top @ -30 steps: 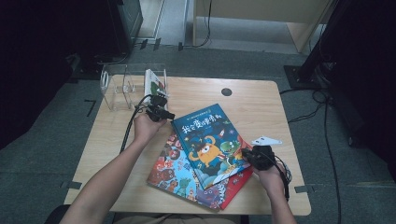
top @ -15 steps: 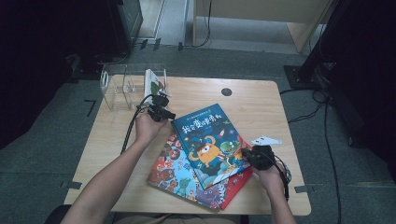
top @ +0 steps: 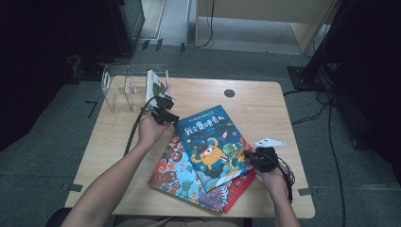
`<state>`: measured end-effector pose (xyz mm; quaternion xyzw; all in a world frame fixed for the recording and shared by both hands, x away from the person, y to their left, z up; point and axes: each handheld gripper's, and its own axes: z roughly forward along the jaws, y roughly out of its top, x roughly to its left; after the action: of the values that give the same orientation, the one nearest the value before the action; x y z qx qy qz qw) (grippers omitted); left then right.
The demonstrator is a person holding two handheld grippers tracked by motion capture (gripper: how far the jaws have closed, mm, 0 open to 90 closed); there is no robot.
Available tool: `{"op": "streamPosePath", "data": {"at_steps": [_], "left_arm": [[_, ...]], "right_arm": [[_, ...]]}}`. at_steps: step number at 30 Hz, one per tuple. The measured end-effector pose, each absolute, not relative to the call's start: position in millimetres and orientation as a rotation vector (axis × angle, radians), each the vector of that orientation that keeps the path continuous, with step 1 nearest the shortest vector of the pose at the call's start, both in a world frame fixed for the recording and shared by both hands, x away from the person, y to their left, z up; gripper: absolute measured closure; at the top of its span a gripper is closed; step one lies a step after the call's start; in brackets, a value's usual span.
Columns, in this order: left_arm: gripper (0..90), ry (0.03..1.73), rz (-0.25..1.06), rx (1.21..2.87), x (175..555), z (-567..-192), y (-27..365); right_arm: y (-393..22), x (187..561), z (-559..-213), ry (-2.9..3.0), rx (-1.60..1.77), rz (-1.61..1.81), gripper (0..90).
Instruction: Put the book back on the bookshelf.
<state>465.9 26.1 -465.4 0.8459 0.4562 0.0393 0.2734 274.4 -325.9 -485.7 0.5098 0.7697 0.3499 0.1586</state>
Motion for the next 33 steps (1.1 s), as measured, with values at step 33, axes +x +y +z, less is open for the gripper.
{"op": "streamPosePath", "data": {"at_steps": [33], "left_arm": [[90.0, 1.232, 0.087, 2.263, 437, -471, 48]], "right_arm": [[-327, 278, -487, 2.193, 1.451, 1.019, 90.0]]}}
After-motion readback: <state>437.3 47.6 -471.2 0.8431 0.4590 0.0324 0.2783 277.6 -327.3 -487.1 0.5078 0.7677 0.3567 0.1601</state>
